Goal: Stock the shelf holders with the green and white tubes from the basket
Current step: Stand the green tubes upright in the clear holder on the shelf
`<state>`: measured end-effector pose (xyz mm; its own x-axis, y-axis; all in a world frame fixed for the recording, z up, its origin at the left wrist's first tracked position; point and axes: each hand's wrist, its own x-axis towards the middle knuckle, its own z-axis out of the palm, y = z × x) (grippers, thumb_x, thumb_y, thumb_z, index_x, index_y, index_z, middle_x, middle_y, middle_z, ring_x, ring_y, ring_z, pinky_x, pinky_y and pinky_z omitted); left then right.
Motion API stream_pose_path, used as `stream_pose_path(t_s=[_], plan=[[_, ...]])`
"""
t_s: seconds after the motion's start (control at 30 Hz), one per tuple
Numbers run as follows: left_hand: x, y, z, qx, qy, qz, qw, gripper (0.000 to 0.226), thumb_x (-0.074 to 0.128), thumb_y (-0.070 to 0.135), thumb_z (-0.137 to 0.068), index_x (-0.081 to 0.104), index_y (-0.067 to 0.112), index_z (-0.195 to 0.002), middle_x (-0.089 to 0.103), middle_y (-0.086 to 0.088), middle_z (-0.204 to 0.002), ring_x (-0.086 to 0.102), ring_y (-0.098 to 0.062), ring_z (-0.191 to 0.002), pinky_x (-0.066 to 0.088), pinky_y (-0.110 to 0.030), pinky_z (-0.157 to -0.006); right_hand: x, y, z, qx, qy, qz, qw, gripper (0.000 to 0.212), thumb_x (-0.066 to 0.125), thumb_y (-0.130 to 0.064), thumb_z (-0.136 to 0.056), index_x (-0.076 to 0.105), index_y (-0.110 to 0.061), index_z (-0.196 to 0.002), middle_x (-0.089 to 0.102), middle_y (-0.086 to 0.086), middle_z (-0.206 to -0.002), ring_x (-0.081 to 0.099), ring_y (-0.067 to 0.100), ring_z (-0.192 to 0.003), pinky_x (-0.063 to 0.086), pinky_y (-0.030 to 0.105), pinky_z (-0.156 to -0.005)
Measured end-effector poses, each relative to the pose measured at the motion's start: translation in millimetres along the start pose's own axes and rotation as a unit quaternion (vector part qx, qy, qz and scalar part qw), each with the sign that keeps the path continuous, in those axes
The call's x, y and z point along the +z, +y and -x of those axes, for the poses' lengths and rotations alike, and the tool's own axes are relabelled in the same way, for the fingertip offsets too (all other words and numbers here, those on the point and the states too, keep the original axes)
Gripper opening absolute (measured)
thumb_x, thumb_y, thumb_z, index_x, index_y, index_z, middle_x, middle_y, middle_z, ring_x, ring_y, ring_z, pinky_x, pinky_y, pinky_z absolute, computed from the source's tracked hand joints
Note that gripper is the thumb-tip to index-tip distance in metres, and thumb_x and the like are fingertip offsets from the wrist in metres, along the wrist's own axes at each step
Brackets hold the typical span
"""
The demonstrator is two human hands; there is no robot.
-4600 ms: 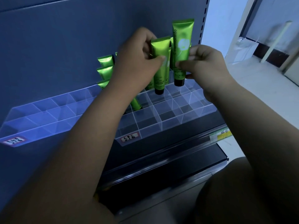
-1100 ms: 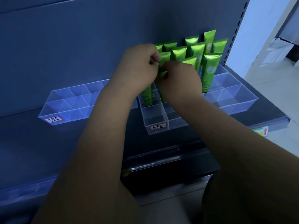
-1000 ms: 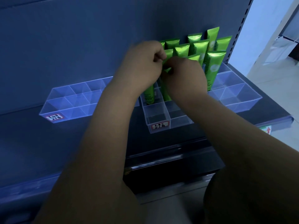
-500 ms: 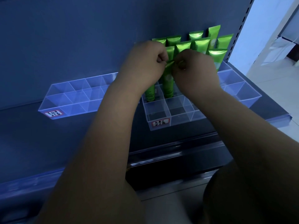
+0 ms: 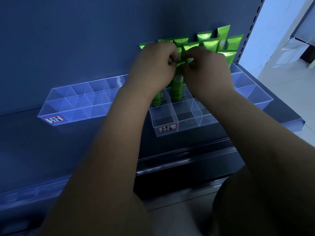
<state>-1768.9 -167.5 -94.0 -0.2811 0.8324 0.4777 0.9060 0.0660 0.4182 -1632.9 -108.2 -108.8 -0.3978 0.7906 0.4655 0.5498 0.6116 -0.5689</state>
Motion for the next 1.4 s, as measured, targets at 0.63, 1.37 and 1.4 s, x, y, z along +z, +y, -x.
stream_pose_path(t_s=[0.63, 1.37, 1.4], plan=[[3, 1, 2, -0.022, -0.015, -0.01, 1.0, 0.028, 0.063, 0.026, -0.089, 0.07, 0.022, -0.116, 0.071, 0.001, -0.113, 0.066, -0.021, -0.104, 0.056, -0.043, -0.086, -4, 3, 1, -0.013, -0.018, 0.023, 0.999, 0.042, 0.054, -0.029, -0.088, 0.064, -0.028, -0.128, 0.071, 0.006, -0.093, 0.066, 0.032, -0.083, 0.059, 0.041, -0.071], [-44, 0, 79, -0.041, 0.129, -0.115, 0.984, 0.05, 0.049, 0.047, -0.1, 0.058, 0.018, -0.139, 0.052, -0.001, -0.152, 0.04, -0.027, -0.146, 0.03, -0.057, -0.119, -35, -43, 55, -0.047, 0.078, -0.007, 0.996, 0.03, 0.05, -0.036, -0.096, 0.072, -0.017, -0.101, 0.07, 0.005, -0.093, 0.063, 0.031, -0.079, 0.052, 0.038, -0.063], [-49, 0, 92, -0.056, 0.131, -0.123, 0.982, 0.053, 0.047, 0.049, -0.101, 0.053, 0.018, -0.143, 0.048, 0.0, -0.155, 0.038, -0.025, -0.147, 0.026, -0.056, -0.121, -31, -49, 60, -0.064, 0.085, -0.009, 0.994, 0.031, 0.049, -0.037, -0.097, 0.072, -0.016, -0.102, 0.07, 0.006, -0.093, 0.063, 0.032, -0.08, 0.051, 0.037, -0.063]])
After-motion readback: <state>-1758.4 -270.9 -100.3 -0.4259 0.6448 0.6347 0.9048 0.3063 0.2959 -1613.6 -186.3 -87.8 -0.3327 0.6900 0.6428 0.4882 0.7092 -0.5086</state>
